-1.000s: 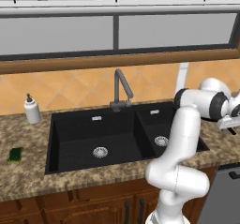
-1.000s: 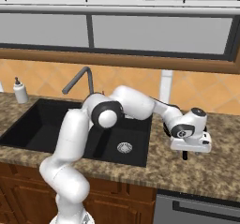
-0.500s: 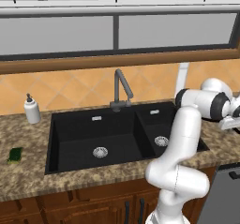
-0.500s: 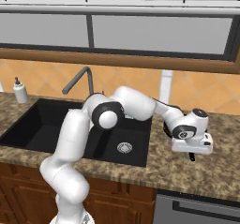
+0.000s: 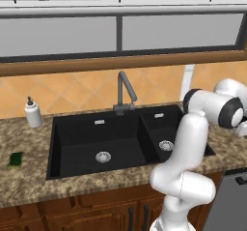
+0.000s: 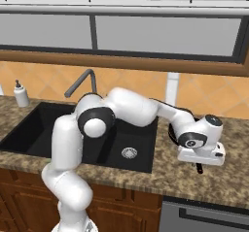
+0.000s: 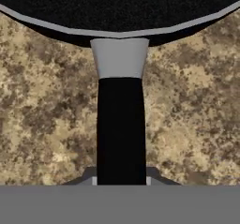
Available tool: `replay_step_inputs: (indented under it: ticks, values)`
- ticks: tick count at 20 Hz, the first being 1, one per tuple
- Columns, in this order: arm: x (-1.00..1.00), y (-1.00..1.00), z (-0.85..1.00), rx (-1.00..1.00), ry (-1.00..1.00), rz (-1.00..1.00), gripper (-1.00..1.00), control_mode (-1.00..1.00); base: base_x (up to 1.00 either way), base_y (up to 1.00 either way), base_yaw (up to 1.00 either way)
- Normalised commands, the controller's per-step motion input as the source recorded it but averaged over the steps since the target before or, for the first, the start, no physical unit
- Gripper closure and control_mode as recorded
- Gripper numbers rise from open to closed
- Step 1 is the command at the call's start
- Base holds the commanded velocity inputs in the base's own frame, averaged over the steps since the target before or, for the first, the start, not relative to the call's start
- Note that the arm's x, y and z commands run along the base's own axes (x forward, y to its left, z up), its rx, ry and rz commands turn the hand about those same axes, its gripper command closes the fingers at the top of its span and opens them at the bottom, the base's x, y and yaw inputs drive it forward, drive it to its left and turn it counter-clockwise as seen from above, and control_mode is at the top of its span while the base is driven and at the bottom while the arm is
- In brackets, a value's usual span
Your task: Pick the pan and sponge and place them into the sink. Then turn on the water.
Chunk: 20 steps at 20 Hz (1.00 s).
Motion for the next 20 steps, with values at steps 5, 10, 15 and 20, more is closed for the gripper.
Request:
replay_step_inputs:
  ticks: [5,10,15,20]
  values:
    - [-0.63,0.92,0.74,-0.05,-0.08,-0.05,1.0,-1.0,0.0,0.0,0.0]
    - [-0.31,1.0,0.55,-0.26,-0.06,-0.16,1.0,-1.0,0.0,0.0,0.0]
    - [-0.07,1.0,0.41,-0.33,0.04,-0.08,1.0,-1.0,0.0,0.0,0.0]
    - [0.0,1.0,0.12,-0.26,0.29,0.0,1.0,-1.0,0.0,0.0,0.0]
